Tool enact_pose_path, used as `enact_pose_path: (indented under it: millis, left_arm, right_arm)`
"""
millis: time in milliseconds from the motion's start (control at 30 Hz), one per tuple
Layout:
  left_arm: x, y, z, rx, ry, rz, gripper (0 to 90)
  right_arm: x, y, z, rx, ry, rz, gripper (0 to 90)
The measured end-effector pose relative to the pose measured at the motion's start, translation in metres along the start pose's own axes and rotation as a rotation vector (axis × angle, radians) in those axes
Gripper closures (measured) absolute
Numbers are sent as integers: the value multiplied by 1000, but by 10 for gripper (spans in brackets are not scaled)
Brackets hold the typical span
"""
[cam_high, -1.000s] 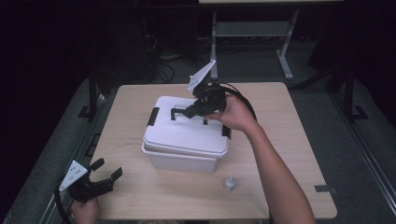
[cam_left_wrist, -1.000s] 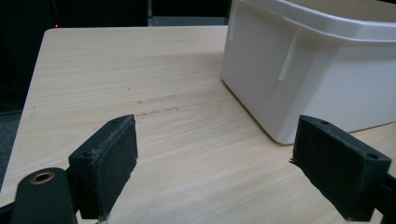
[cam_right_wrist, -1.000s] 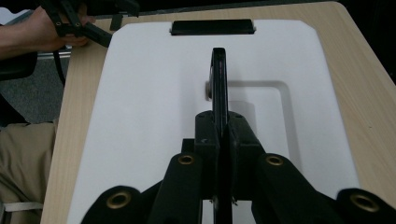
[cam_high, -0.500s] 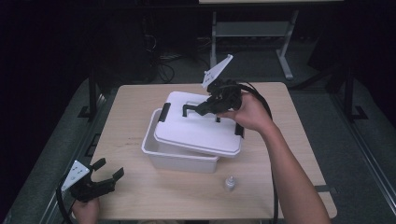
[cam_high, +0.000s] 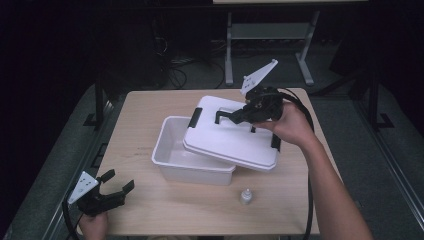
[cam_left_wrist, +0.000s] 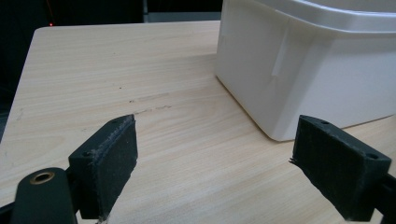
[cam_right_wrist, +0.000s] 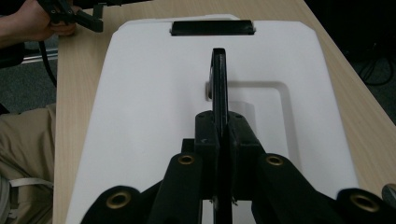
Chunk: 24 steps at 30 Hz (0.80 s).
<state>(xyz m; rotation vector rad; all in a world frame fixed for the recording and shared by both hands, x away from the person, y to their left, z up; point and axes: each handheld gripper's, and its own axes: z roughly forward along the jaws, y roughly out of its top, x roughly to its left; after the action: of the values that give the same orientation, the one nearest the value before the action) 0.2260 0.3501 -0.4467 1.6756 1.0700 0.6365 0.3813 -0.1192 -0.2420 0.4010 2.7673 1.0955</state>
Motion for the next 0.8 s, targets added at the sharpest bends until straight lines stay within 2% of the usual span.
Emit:
enact_pose_path:
  millis: [433, 800]
  left_arm:
    - [-1, 0, 1, 3, 2, 3, 130]
    - [-1, 0, 0, 1, 2, 3, 130]
  right_arm:
    - [0, -32, -28, 2, -43, 51, 840]
    - [3, -71, -56, 6, -100, 118, 840]
